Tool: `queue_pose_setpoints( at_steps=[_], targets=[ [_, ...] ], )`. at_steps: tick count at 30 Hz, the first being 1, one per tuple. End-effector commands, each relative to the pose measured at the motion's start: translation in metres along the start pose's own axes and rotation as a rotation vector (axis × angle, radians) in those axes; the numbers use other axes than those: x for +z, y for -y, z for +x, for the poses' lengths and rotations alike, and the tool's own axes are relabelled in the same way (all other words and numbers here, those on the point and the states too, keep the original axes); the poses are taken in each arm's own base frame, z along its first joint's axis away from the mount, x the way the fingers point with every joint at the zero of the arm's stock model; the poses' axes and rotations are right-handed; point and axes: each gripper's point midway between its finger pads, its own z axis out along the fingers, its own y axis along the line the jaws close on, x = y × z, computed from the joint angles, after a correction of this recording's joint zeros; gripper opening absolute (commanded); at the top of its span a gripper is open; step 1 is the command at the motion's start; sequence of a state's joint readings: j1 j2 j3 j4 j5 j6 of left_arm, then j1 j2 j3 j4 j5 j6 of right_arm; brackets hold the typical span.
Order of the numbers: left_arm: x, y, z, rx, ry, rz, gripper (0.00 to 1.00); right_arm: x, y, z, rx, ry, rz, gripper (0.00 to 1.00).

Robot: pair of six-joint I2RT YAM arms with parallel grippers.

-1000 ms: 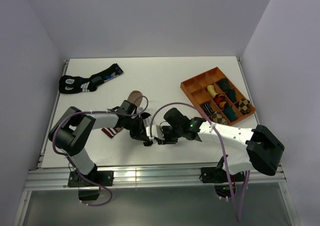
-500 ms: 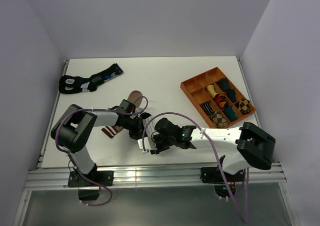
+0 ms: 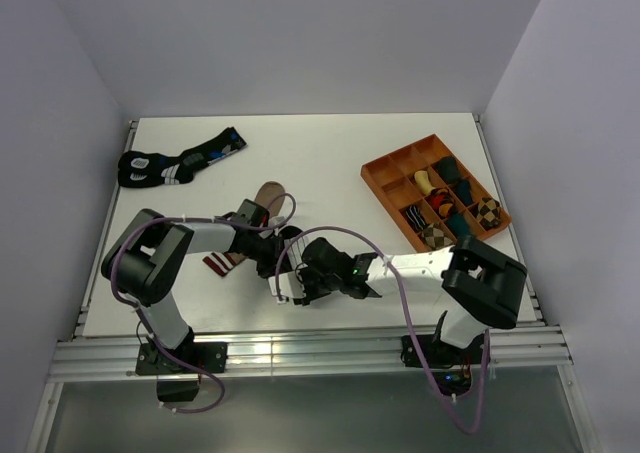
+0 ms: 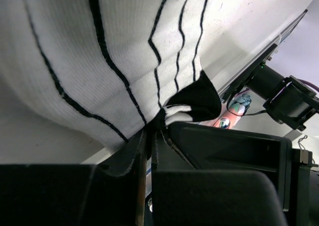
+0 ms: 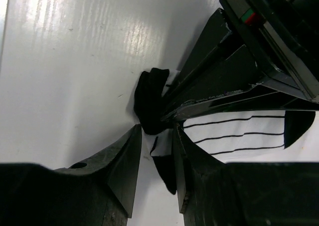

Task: Roll the socks
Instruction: Roll the sock at the center of the board.

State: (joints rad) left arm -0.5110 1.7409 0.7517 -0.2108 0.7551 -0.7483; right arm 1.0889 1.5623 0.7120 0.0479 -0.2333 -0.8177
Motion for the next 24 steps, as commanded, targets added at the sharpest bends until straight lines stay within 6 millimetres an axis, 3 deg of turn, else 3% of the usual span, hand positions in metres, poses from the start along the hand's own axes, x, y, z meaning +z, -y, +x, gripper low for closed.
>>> queue_pose_setpoints(
  at_steps=[1, 10, 18, 24],
  targets=[
    [-0.002, -0.004, 0.007, 0.009, -0.025, 0.000, 0.09, 0.007, 0.011, -0.005, -0.029, 0.011, 0.042, 0.39],
    [-0.005, -0.002, 0.011, 0.020, -0.030, 0.017, 0.12, 0.016, 0.010, 0.003, -0.010, -0.015, 0.038, 0.38],
    [-0.009, 0.006, 0.014, 0.024, -0.008, 0.073, 0.23, 0.018, 0.001, 0.003, 0.046, -0.010, -0.024, 0.31],
    [-0.020, 0.022, 0.001, 0.038, 0.088, 0.132, 0.32, 0.009, -0.006, 0.003, 0.147, 0.004, -0.154, 0.26]
  ],
)
